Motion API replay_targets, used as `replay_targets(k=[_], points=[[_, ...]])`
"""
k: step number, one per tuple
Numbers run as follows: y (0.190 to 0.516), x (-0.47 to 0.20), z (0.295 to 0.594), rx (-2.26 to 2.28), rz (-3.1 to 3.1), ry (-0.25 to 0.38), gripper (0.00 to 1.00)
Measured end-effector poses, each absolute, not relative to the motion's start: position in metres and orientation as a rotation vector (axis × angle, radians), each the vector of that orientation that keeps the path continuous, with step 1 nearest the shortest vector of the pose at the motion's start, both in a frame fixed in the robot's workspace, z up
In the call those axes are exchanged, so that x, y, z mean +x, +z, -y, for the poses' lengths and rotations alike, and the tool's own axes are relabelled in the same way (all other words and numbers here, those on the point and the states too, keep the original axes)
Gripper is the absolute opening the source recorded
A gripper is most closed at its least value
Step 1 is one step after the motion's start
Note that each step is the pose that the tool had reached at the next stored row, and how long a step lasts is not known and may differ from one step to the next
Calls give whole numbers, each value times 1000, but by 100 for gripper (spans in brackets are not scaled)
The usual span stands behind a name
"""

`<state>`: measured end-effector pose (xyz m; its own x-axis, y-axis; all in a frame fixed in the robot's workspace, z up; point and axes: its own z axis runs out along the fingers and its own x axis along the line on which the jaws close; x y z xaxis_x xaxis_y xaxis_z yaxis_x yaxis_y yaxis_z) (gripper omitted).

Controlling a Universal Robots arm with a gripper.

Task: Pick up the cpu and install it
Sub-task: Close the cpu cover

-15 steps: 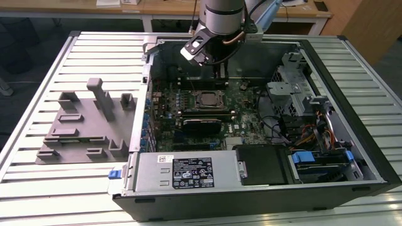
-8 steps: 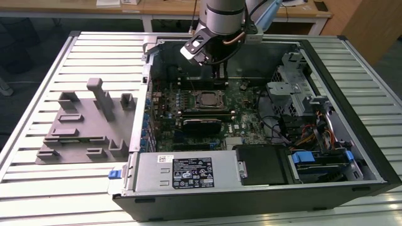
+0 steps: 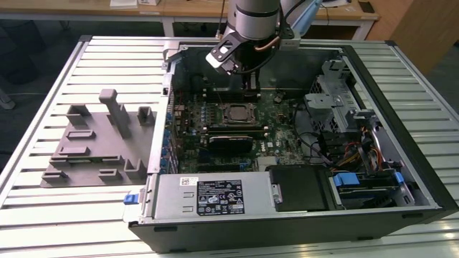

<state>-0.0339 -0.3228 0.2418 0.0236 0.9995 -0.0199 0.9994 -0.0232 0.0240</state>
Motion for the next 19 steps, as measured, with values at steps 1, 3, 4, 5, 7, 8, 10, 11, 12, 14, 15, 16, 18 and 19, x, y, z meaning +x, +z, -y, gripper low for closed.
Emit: replay_targets(k=[1,3,4,5,7,8,10,11,12,14,15,16,18,19], points=[[242,-34,323,2225,-2174,4,11],[242,-36,323,2225,-2173,4,11],[242,-37,323,2225,-2173,4,11],[242,-38,323,2225,-2173,4,11],[242,-39,323,2225,-2173,5,11],[242,-39,323,2225,-2173,4,11],[242,-39,324,2225,-2173,4,11],[242,-39,324,2225,-2173,4,11],[242,-39,324,2224,-2174,4,11],[242,-39,324,2214,-2184,4,11],[242,-39,324,2205,-2193,5,11],[242,-39,324,2195,-2204,5,11],[242,-39,324,2172,-2226,5,11],[242,-39,324,2158,-2240,6,11]])
